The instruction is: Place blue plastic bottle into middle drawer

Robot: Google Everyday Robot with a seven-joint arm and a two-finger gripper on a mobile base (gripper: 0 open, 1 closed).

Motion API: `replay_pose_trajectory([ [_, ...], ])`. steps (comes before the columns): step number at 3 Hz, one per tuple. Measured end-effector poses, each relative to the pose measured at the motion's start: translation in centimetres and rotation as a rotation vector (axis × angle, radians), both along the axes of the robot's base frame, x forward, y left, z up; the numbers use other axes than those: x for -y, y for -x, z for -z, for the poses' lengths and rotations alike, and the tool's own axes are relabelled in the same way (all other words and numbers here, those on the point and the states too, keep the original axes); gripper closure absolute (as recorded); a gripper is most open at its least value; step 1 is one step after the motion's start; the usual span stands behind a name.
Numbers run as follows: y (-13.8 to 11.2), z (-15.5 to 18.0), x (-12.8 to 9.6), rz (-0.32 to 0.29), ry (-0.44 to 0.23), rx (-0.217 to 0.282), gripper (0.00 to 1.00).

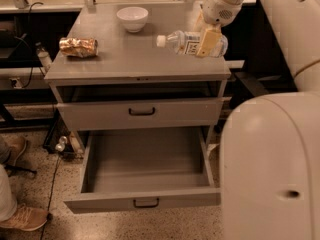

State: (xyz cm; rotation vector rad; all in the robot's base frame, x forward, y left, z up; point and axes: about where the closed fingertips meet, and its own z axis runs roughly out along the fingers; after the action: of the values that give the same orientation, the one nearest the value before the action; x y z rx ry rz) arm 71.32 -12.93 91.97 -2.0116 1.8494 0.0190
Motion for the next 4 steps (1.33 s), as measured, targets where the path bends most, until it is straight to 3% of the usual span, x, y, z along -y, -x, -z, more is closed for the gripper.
replay_pose_trajectory([
  [1, 4.9, 1.0, -0.5, 0.016, -0.04, -0.115, 1.0],
  [2, 4.3, 1.6, -0.8, 0.024, -0.054, -0.107, 1.0],
  [3, 4.2, 3.4, -0.6, 0.053, -0.078, -0.141, 1.0],
  [4, 5.4, 4.2, -0.8, 0.1, -0.119, -0.145, 1.0],
])
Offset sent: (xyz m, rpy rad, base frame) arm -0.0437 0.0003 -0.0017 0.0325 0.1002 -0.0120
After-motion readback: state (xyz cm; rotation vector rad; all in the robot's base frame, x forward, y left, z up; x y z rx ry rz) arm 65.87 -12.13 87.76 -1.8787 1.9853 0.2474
